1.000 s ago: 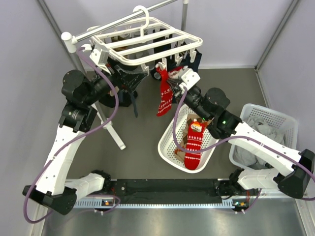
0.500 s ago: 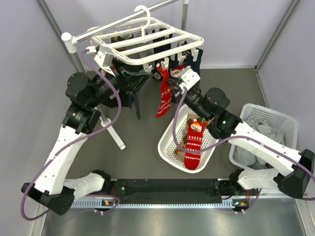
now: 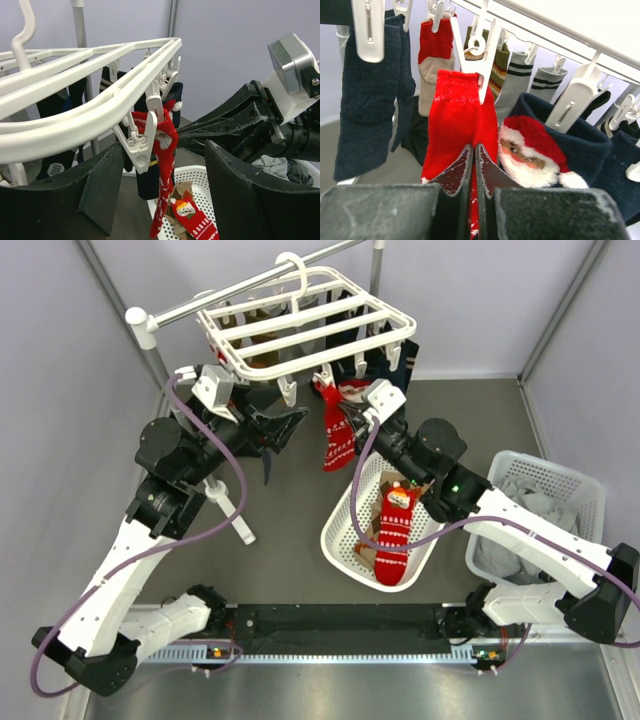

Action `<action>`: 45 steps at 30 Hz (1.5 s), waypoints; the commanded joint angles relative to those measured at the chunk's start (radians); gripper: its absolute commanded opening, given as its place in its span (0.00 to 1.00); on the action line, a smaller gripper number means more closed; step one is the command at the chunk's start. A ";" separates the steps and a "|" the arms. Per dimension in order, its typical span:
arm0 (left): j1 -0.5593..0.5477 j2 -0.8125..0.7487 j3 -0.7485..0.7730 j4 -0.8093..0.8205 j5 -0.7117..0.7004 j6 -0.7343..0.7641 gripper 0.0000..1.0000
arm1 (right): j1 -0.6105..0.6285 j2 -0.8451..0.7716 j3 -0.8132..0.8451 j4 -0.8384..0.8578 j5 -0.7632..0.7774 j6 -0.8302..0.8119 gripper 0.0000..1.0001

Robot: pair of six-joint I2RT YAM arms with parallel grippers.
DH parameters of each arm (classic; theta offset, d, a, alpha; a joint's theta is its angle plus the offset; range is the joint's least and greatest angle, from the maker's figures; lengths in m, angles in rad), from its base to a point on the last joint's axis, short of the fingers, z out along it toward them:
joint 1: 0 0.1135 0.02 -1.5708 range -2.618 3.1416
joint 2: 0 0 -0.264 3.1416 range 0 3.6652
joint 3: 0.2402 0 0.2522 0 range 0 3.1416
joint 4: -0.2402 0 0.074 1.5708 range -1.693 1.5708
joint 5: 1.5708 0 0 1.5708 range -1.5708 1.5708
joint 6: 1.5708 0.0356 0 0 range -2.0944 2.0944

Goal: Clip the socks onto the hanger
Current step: Open the clamp at the hanger.

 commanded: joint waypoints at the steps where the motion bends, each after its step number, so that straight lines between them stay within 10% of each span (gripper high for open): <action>1: -0.008 -0.021 -0.012 0.082 -0.053 0.051 0.70 | -0.006 -0.024 0.020 0.019 -0.004 0.009 0.00; 45: -0.022 0.028 -0.012 0.186 -0.059 0.197 0.57 | -0.006 -0.033 0.009 0.018 -0.009 0.003 0.00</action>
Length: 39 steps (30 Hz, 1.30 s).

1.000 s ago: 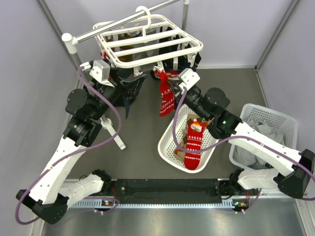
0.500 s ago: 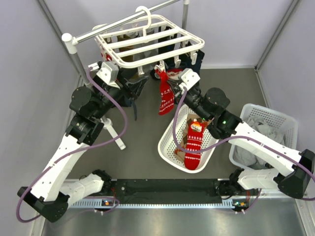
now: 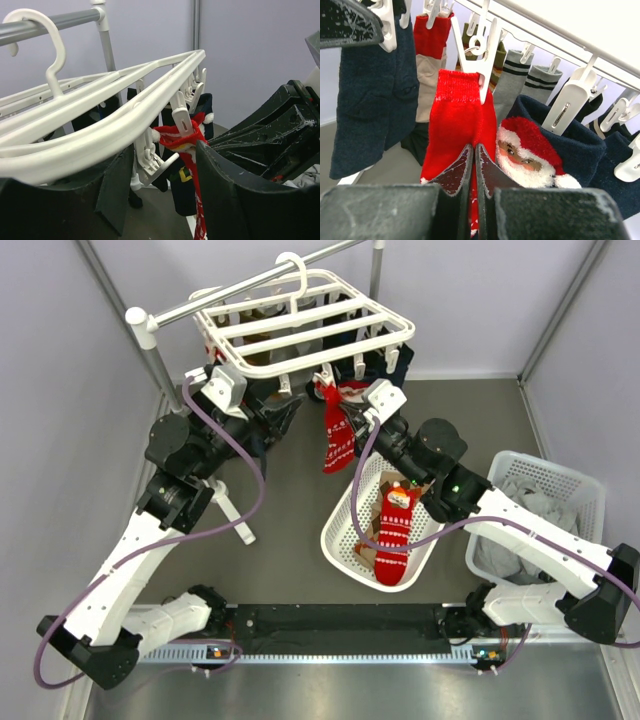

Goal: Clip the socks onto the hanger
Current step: Open the clamp at the hanger.

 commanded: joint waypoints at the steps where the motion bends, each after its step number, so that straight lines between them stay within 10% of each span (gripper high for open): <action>1: -0.005 -0.016 0.005 0.100 0.006 0.014 0.56 | -0.006 -0.030 0.009 0.018 -0.008 0.004 0.00; 21: -0.003 -0.031 -0.001 0.088 0.020 -0.036 0.14 | -0.008 -0.044 0.003 -0.011 -0.004 0.024 0.00; 39: -0.008 -0.017 0.096 -0.154 -0.126 -0.298 0.00 | -0.008 -0.246 0.054 -0.448 0.090 0.219 0.55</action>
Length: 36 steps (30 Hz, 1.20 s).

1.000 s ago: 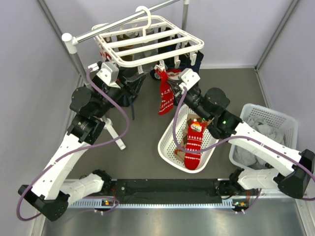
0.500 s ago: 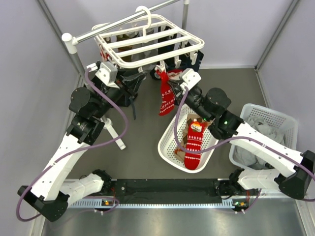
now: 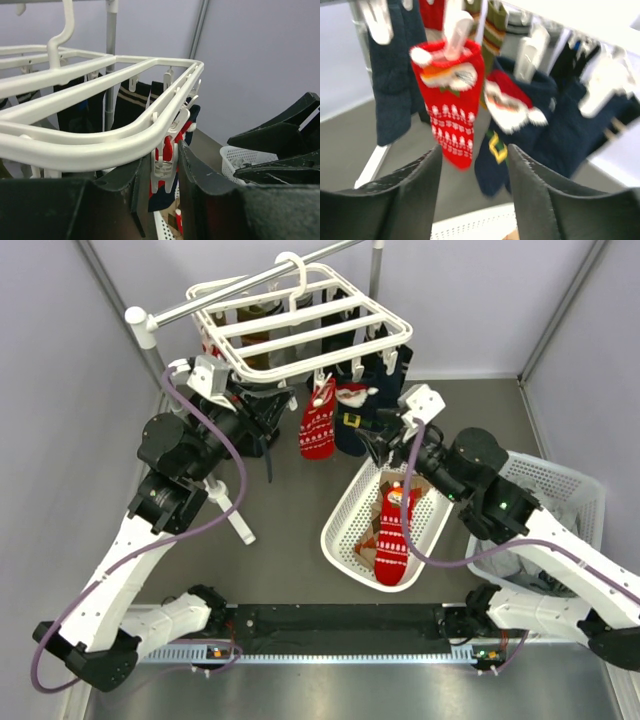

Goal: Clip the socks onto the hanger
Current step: Open the clamp at the hanger.

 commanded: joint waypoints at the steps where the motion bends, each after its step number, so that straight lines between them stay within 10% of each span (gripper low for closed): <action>1: -0.007 -0.002 0.059 -0.085 -0.074 -0.118 0.00 | -0.008 -0.072 0.039 -0.203 0.119 0.110 0.57; 13: -0.011 0.004 0.078 -0.143 -0.128 -0.178 0.00 | -0.063 -0.075 -0.200 -0.529 0.377 0.613 0.58; 36: -0.014 0.046 0.104 -0.156 -0.118 -0.208 0.00 | -0.334 0.450 -0.358 -0.224 0.231 1.052 0.27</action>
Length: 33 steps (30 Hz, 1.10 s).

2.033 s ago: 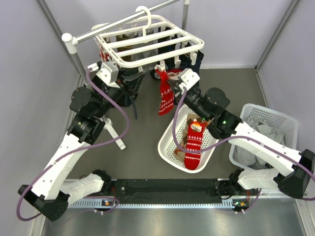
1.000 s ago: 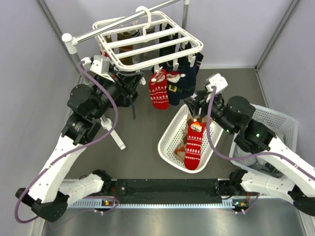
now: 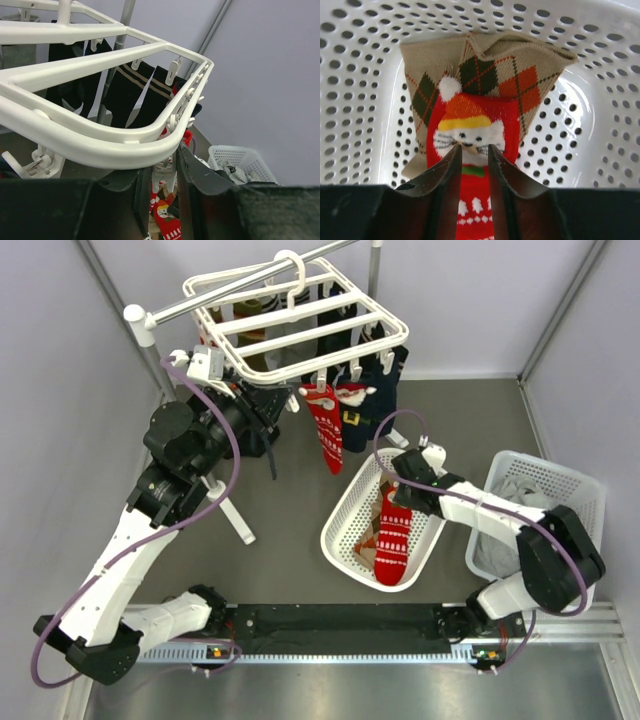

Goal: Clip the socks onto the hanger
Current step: Open the clamp at the hanger, then pick up the sock from the bin.

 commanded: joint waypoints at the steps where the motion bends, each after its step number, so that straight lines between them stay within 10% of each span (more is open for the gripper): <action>1: -0.003 0.004 0.024 0.011 0.014 -0.016 0.00 | -0.040 0.083 -0.014 0.120 -0.041 0.067 0.27; 9: -0.003 0.007 0.025 0.004 0.010 -0.016 0.00 | -0.040 0.180 -0.013 0.149 -0.102 0.026 0.23; 14: -0.003 0.004 0.028 0.004 0.007 -0.018 0.00 | -0.040 0.079 -0.023 0.079 -0.099 -0.028 0.00; 33: -0.003 0.021 0.056 0.008 0.005 -0.012 0.00 | 0.120 -0.468 0.079 -0.069 -0.148 -0.624 0.00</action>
